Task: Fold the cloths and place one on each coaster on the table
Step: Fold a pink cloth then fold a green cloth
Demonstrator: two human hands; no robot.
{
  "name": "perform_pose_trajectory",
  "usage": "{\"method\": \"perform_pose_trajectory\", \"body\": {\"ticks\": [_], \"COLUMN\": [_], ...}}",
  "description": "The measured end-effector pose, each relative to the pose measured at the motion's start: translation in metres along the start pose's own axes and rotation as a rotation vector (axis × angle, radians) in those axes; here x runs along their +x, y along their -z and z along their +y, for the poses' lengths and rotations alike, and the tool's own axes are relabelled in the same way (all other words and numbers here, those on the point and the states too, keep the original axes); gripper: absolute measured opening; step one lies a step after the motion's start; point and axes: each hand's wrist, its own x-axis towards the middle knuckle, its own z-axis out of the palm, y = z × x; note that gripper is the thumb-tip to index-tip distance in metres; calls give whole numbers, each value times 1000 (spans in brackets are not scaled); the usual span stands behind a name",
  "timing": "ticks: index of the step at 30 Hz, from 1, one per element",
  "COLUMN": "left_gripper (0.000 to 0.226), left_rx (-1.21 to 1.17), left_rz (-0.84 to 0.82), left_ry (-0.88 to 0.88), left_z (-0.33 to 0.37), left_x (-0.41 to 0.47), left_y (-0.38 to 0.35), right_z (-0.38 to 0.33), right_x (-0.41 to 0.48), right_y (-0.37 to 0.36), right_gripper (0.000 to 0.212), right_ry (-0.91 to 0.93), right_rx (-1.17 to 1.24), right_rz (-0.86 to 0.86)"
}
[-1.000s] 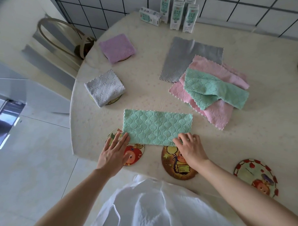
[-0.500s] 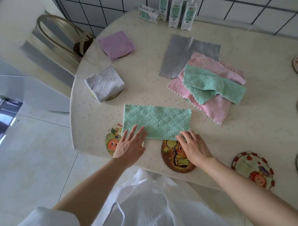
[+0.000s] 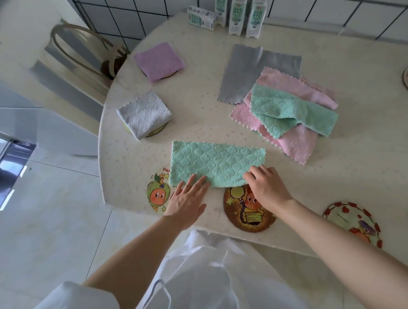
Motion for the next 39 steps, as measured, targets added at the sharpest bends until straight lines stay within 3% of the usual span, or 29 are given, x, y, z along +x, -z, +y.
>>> {"method": "perform_pose_trajectory", "body": {"ticks": [6, 11, 16, 19, 22, 25, 28, 31, 34, 37, 39], "left_gripper": [80, 56, 44, 50, 52, 51, 49, 46, 24, 52, 47], "left_rx": [-134, -268, -157, -115, -111, -181, -354, -555, -741, -858, -922], "left_rz": [44, 123, 217, 174, 114, 107, 88, 31, -30, -27, -30], "left_ry": [-115, -225, -480, -594, -609, -553, -404, -151, 117, 319, 393], "left_z": [28, 55, 40, 23, 8, 4, 4, 10, 19, 19, 17], "left_x": [9, 9, 0, -8, -18, -28, -35, -36, -26, -10, 4], "left_y": [8, -2, -14, -16, -18, -16, -16, -8, 10, 25, 30], "right_z": [-25, -56, -42, -21, -10, -6, -3, 3, 2, -4, -10], "right_x": [-31, -51, -58, -57, -56, -59, -58, -53, -42, -22, -8], "right_y": [9, 21, 15, -1, -10, -15, -24, -31, -20, -7, -6], "right_gripper": [19, 17, 19, 46, 82, 95, 94, 81, 68, 42, 26], "right_ry": [106, 163, 182, 156, 217, 317, 354, 336, 176, -85, -204], "right_rx": [173, 375, 429, 288, 194, 161, 89, 233, 449, 689, 836], "right_rz": [134, 149, 119, 71, -139, -300, -231, -210, -299, -381, -249]}}
